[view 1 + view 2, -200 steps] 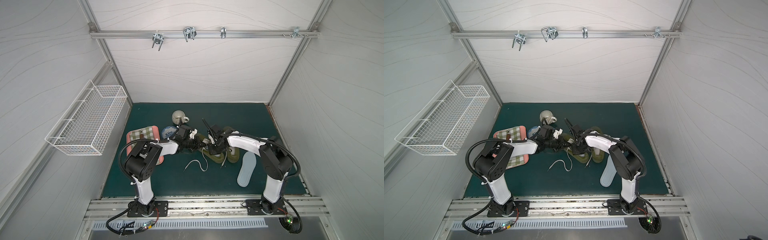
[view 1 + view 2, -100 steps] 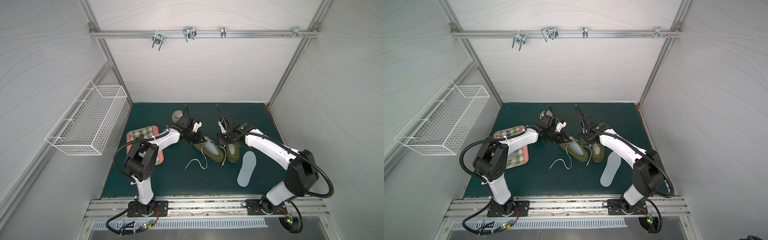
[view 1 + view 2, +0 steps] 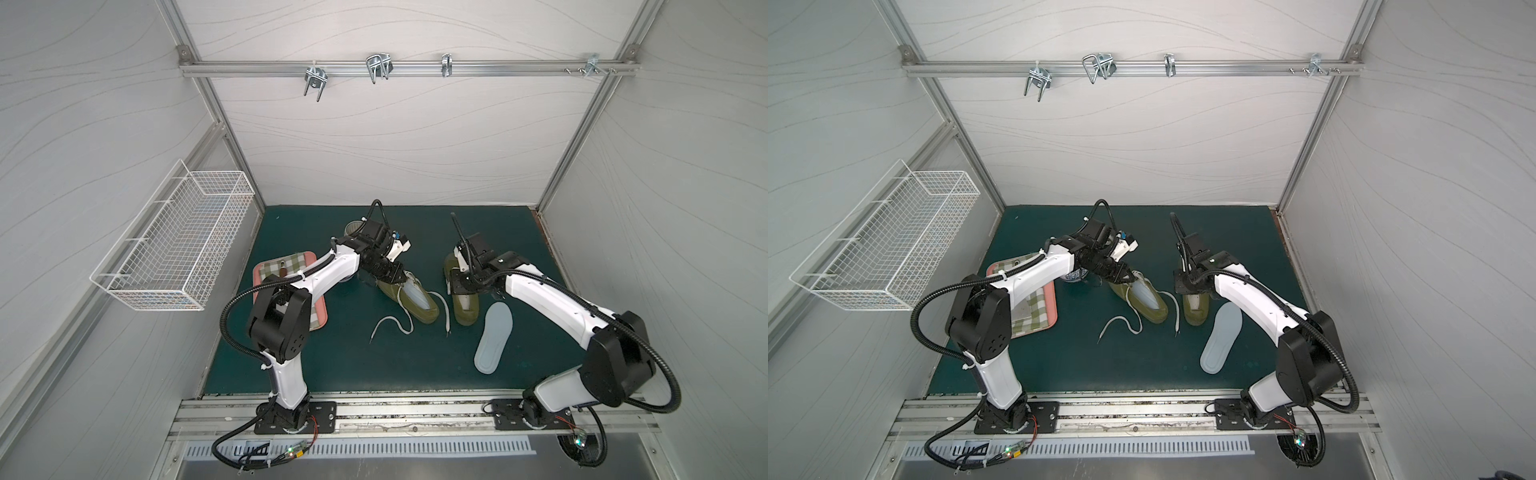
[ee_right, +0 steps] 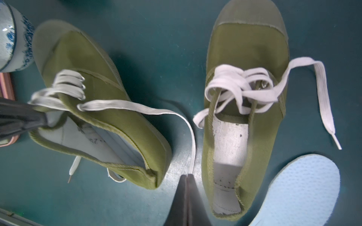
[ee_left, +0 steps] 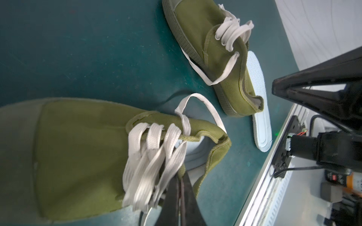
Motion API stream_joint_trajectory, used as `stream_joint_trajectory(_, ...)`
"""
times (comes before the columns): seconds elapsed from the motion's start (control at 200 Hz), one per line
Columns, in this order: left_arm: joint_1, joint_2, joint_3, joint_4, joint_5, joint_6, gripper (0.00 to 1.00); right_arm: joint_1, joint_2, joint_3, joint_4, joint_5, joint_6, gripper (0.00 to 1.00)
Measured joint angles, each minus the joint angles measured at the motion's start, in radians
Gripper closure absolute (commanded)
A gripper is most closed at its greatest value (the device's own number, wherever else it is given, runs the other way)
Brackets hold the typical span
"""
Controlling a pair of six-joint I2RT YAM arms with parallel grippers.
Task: Insert the insole into the shoe
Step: Place the shoe at the center of the board.
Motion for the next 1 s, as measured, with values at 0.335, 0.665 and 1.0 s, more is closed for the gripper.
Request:
stream_joint_trajectory(0.335, 0.000, 0.121, 0.154, -0.119, -0.084, 0.204, 1.00, -0.006, 0.000, -0.009, 0.001, -0.018, 0.000, 1.00)
stream_joint_trajectory(0.665, 0.003, 0.219, 0.304, -0.163, -0.126, 0.443, 1.00, -0.013, -0.004, -0.021, 0.002, -0.025, 0.000, 1.00)
stream_joint_trajectory(1.0, 0.058, 0.459, 0.673, -0.240, -0.192, 0.614, 1.00, -0.028, -0.004, -0.021, 0.002, -0.040, -0.018, 1.00)
